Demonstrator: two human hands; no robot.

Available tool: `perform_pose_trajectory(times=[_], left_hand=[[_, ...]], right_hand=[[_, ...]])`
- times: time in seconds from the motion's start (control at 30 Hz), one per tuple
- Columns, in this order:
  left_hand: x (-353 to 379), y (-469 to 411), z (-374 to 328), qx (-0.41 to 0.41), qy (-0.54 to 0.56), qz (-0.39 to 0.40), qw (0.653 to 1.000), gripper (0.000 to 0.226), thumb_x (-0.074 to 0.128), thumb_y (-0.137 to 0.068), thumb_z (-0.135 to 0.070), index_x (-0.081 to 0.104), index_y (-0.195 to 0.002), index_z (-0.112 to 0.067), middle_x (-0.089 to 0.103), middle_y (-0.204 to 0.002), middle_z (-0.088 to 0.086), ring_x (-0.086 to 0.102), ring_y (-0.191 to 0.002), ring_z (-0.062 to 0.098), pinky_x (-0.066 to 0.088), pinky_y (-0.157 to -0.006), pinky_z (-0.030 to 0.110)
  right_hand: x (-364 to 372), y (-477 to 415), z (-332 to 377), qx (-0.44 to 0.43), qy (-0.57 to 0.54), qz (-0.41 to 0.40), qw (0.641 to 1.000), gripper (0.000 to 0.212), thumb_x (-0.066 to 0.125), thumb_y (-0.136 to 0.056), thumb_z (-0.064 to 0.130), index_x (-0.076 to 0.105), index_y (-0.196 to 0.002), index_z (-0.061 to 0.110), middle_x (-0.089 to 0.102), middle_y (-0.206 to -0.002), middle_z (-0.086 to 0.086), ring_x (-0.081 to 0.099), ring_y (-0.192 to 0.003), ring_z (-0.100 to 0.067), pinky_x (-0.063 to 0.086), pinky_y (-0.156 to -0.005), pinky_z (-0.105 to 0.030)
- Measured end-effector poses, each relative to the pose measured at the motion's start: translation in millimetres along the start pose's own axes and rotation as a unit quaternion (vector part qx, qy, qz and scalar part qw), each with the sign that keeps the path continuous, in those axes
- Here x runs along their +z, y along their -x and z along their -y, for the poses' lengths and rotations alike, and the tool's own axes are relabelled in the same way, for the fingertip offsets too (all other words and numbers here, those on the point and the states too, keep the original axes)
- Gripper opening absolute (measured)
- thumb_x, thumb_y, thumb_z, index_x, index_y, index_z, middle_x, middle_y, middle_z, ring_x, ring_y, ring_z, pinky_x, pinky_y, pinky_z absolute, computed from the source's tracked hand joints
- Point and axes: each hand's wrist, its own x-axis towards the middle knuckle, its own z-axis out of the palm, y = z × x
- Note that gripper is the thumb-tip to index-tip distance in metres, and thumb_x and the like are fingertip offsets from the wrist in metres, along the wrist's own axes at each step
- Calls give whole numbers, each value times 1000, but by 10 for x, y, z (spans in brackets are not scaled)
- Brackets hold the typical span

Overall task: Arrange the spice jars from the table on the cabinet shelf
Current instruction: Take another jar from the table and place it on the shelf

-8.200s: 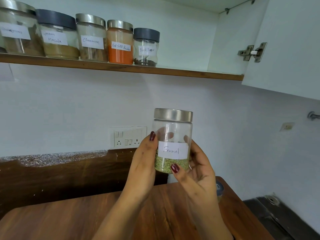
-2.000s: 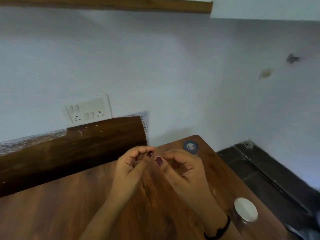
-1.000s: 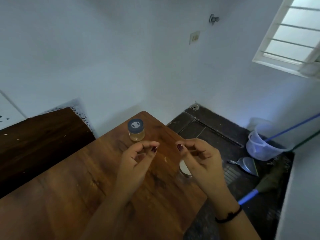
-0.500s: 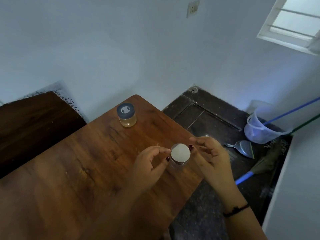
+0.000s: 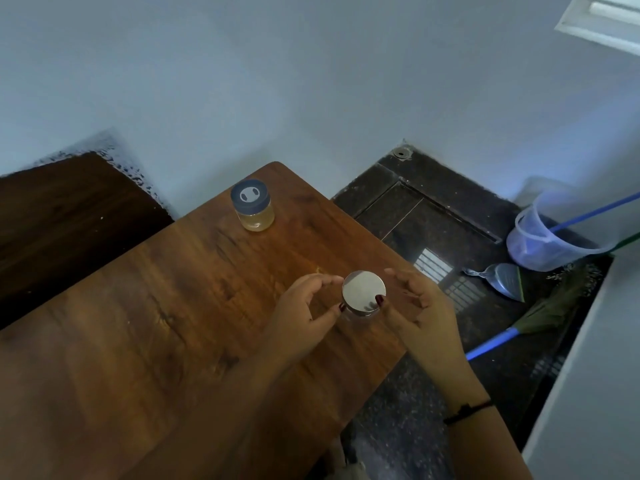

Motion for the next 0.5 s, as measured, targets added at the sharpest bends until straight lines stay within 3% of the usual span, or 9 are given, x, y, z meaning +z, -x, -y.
perform_pose_trajectory(times=[0.1,0.2,0.27,0.37,0.5], left_hand=[[92,-81,58,9,-43,45,998,62,74,-84,-32,46,-139,-37,45,-143,-16,40,-134,3,41,-112,30],[182,-195,123,9,-77,96,992,84,77,-81,-41,29,-150,-37,32,-155,-12,26,-138,-2,32,-115,27],[247,-284,133,4,-83,118,990,92,77,-80,-45,21,-153,-37,25,-159,-12,16,-138,-4,23,-111,23],[367,-404,149,-9,-69,125,990,97,77,-80,-43,17,-156,-34,24,-161,-11,20,-146,6,24,-109,22],[487,-465,205,-13,-61,120,991,95,78,-81,-36,20,-156,-27,30,-158,-6,29,-145,11,31,-111,22]], right_hand=[[89,-57,-126,25,37,36,998,60,74,-82,15,51,-135,29,53,-135,14,46,-122,1,34,-94,-7],[158,-142,-220,31,73,96,992,79,76,-80,17,34,-147,27,46,-140,12,41,-124,1,31,-92,-5],[215,-193,-319,33,99,133,986,93,79,-77,28,22,-151,27,44,-143,9,42,-125,-2,39,-96,-11],[291,-242,-488,46,144,154,976,102,75,-74,43,11,-152,30,43,-147,5,47,-131,-14,49,-102,-37],[348,-266,-561,51,150,150,976,91,72,-75,45,23,-149,28,48,-144,6,48,-129,-14,47,-103,-38]])
